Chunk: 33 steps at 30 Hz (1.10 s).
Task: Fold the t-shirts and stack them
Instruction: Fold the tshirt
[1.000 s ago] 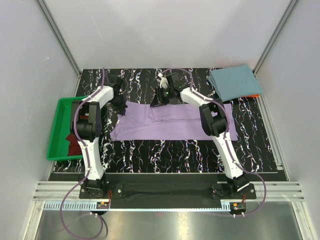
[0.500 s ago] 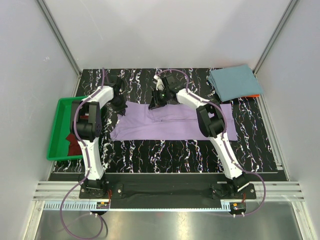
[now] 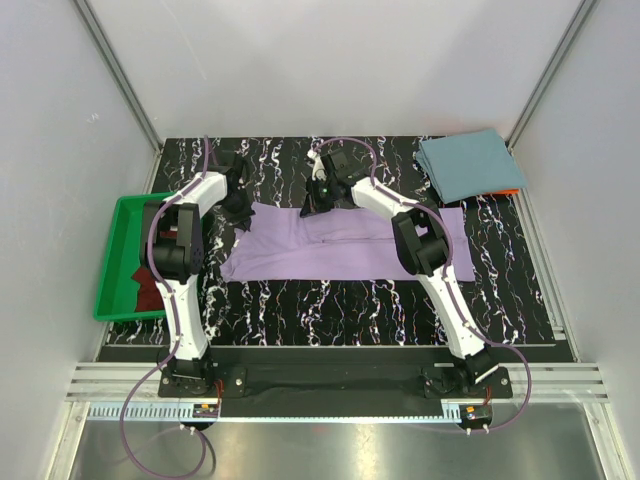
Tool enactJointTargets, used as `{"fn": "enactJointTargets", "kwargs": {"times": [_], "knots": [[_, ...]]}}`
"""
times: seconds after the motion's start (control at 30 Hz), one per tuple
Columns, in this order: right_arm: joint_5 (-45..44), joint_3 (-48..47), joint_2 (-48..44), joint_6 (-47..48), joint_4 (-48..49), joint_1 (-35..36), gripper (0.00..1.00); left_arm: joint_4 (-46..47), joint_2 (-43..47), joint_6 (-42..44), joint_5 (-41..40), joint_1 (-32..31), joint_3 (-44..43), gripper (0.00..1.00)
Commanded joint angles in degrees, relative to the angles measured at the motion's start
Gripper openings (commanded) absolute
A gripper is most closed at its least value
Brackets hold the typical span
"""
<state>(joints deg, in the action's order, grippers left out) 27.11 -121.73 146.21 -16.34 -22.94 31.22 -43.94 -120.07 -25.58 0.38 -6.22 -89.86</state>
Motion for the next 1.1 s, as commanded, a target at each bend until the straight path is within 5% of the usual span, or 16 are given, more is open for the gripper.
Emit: {"fn": "enactJointTargets", "kwargs": {"times": [0.0, 0.43, 0.8, 1.07], "knots": [[-5.5, 1.6, -6.3, -0.5, 2.6, 0.9, 0.00, -0.9, 2.2, -1.2, -3.4, 0.4, -0.9, 0.00], [-12.6, 7.8, -11.7, -1.9, 3.4, 0.9, 0.00, -1.7, 2.6, -3.8, -4.6, 0.4, -0.6, 0.02], [-11.1, 6.8, -10.5, -3.0, 2.5, 0.9, 0.00, -2.6, 4.3, -2.0, -4.5, 0.3, -4.0, 0.43], [-10.8, 9.0, -13.1, -2.5, 2.4, 0.9, 0.00, 0.7, 1.5, 4.5, -0.7, 0.1, -8.4, 0.45]]}}
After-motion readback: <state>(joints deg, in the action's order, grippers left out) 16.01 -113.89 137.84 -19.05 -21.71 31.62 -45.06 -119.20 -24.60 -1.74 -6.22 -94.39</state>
